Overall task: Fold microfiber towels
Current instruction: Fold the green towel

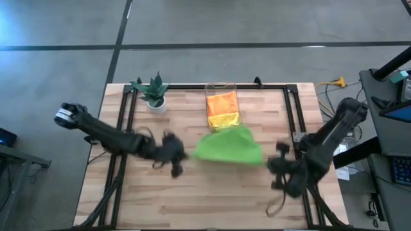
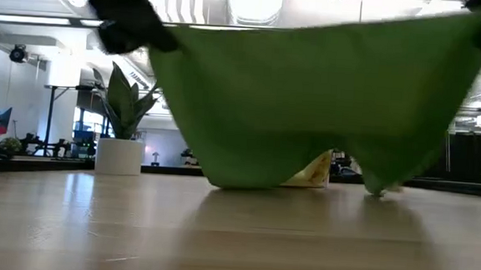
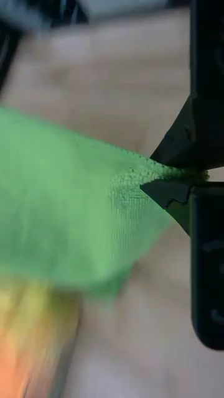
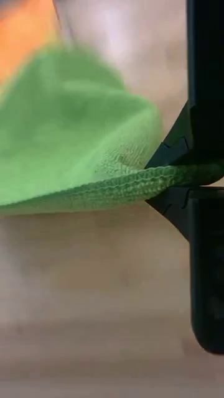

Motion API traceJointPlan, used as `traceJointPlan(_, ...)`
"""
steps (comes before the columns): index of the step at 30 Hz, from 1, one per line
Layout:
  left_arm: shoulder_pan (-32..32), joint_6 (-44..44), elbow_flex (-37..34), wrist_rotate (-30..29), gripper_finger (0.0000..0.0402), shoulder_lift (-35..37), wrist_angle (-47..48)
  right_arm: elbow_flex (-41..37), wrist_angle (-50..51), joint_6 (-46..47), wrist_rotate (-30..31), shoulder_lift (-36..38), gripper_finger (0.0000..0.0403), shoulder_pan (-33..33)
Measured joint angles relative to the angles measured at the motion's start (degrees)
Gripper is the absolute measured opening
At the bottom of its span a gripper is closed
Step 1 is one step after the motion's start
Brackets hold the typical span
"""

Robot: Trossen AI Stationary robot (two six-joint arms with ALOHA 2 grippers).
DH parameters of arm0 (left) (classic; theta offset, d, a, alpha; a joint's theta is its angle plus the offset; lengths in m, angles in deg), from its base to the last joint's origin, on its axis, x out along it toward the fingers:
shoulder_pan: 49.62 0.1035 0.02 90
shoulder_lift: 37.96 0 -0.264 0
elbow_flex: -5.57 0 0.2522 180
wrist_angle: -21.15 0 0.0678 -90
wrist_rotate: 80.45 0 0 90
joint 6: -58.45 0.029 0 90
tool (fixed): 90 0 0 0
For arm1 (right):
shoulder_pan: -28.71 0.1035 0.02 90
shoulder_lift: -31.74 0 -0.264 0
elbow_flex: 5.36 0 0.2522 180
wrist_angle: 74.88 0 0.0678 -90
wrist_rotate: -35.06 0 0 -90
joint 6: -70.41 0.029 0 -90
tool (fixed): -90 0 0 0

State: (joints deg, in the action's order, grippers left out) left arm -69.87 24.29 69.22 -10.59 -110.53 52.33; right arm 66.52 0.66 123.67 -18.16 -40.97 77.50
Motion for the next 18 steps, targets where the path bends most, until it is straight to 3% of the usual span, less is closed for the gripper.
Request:
traceJointPlan(4,-7.87,-2.70,-8.62,0.25,0.0000,-5.16,-24.86,-8.38,-15.57,8.84,-4.16,-6.78,0.0008,7.12)
traceJointPlan(7,-10.37,-6.07,-11.33,1.43,0.0000,-10.51,-38.24,-11.40,-25.94,12.59,-9.30,-12.42,0.0008,10.13)
traceJointPlan(12,-10.52,-15.55,-11.60,13.33,0.0016,-18.28,-47.61,-12.36,-41.82,14.45,-18.15,-19.97,0.0022,12.74)
traceJointPlan(18,-10.58,-22.95,-10.90,24.83,0.0105,-21.79,-52.94,-8.63,-45.74,15.77,-19.44,-21.12,0.0083,15.04)
